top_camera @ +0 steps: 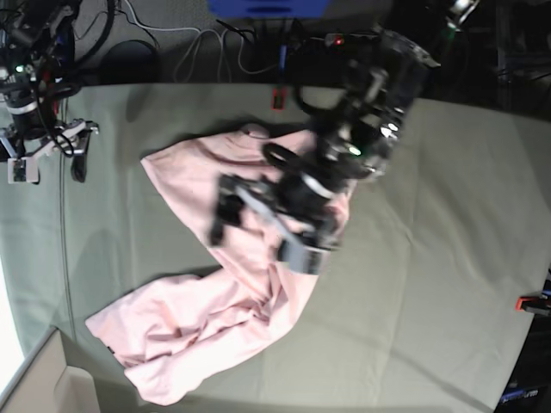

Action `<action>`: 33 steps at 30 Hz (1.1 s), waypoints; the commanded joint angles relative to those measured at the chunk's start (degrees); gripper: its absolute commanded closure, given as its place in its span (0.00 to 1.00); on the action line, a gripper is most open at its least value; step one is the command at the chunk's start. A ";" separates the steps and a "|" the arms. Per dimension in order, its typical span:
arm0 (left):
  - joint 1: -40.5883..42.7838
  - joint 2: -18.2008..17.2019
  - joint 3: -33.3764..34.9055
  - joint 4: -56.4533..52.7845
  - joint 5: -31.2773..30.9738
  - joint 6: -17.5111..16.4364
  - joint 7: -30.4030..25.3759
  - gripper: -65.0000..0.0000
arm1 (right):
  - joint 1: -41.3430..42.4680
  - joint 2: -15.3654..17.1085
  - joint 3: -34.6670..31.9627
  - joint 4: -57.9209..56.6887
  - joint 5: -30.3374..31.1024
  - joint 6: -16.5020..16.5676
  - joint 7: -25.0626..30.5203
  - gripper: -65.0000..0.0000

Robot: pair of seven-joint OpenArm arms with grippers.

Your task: Layout the t-shirt on the table in an organized manner, then fold the t-shirt properly

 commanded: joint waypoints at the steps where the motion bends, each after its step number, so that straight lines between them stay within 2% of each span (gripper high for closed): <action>1: -0.50 -0.59 -1.45 0.99 -0.57 -0.95 -1.07 0.00 | -0.65 0.67 0.00 1.31 1.24 -0.03 1.52 0.19; 6: 3.20 -5.17 -7.07 1.26 -0.57 -0.95 -1.16 0.00 | -1.00 0.49 0.00 1.31 1.32 -0.03 1.61 0.19; 9: 5.83 -6.13 -10.77 0.55 -0.22 1.16 -1.16 0.00 | -1.09 0.40 -0.09 1.31 1.32 -0.03 1.61 0.19; 11: 6.62 -5.87 -12.52 -1.03 1.19 3.01 -1.16 0.00 | -1.00 0.40 -0.09 1.31 1.32 -0.03 1.61 0.19; 16: 6.10 -5.25 -13.14 -5.25 2.07 3.89 -1.16 0.00 | -0.74 0.31 -0.09 0.96 1.32 -0.03 1.61 0.19; 18: 6.01 -3.85 -13.40 -7.18 2.42 3.53 -1.16 0.00 | -0.65 0.31 -0.18 0.87 1.32 -0.03 1.61 0.19; 25: 3.90 -2.26 -13.32 -11.84 1.98 3.27 -1.16 0.00 | -0.74 0.31 -1.06 0.78 1.32 -0.03 1.52 0.19; 27: 3.11 -2.09 -13.40 -12.81 1.98 3.27 -1.16 0.11 | -0.74 0.31 -1.06 0.78 1.32 -0.03 1.52 0.19; 30: 2.49 -1.83 -13.40 -13.78 1.98 3.27 -1.16 0.45 | -0.65 0.31 -1.06 0.78 1.32 -0.03 1.52 0.19; 32: 2.40 -1.74 -13.40 -13.42 1.98 3.18 -1.16 0.63 | -0.65 0.31 -1.06 0.69 1.32 -0.03 1.52 0.19; 33: 2.40 -1.74 -13.40 -12.98 1.89 3.18 -1.16 0.65 | -0.65 0.31 -1.06 0.69 1.32 -0.03 1.52 0.19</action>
